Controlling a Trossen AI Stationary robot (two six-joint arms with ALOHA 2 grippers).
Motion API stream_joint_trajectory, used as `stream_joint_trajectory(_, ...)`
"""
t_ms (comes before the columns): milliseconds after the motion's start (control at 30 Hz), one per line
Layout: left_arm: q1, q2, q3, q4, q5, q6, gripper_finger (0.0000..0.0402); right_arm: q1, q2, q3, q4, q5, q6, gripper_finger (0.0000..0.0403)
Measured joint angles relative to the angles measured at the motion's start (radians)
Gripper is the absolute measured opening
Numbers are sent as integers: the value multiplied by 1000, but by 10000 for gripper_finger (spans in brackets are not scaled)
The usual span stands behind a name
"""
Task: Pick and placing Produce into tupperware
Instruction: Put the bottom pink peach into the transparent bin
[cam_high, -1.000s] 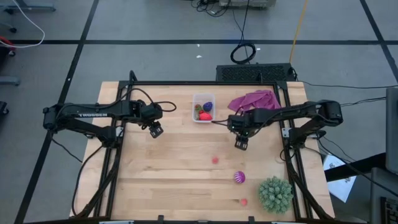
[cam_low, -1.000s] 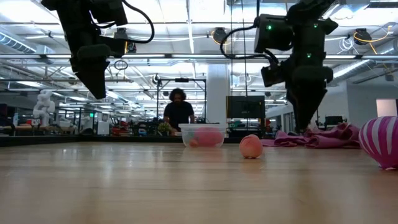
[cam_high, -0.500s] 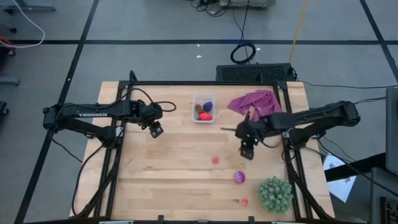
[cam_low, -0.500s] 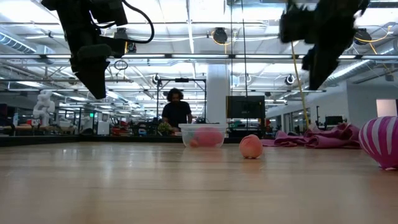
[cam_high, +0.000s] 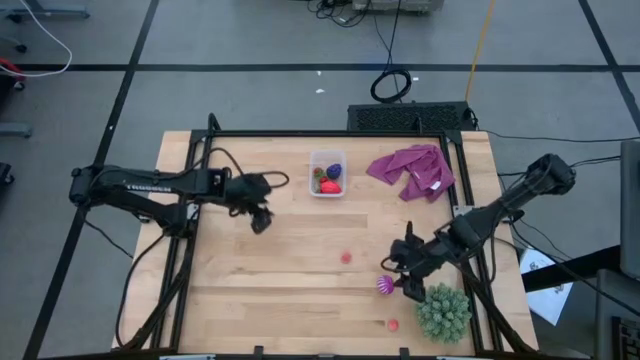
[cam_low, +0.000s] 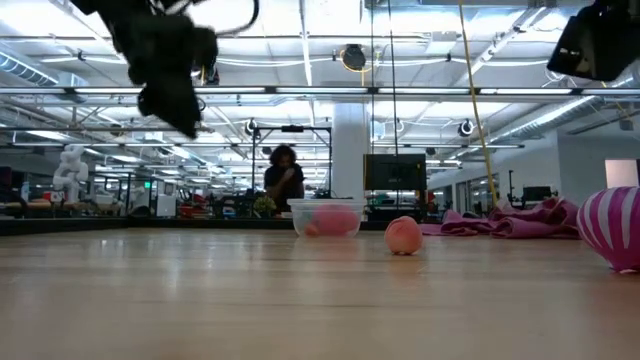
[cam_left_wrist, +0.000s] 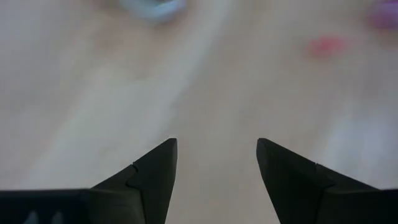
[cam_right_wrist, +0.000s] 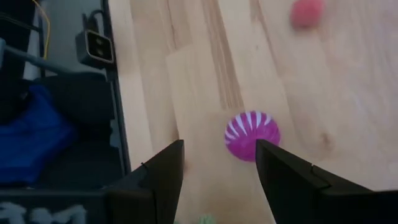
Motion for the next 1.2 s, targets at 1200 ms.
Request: stream_joint_trajectory(1200,-494,914,867,313,4,323,225,-81,-409,0,186,422,-492,187)
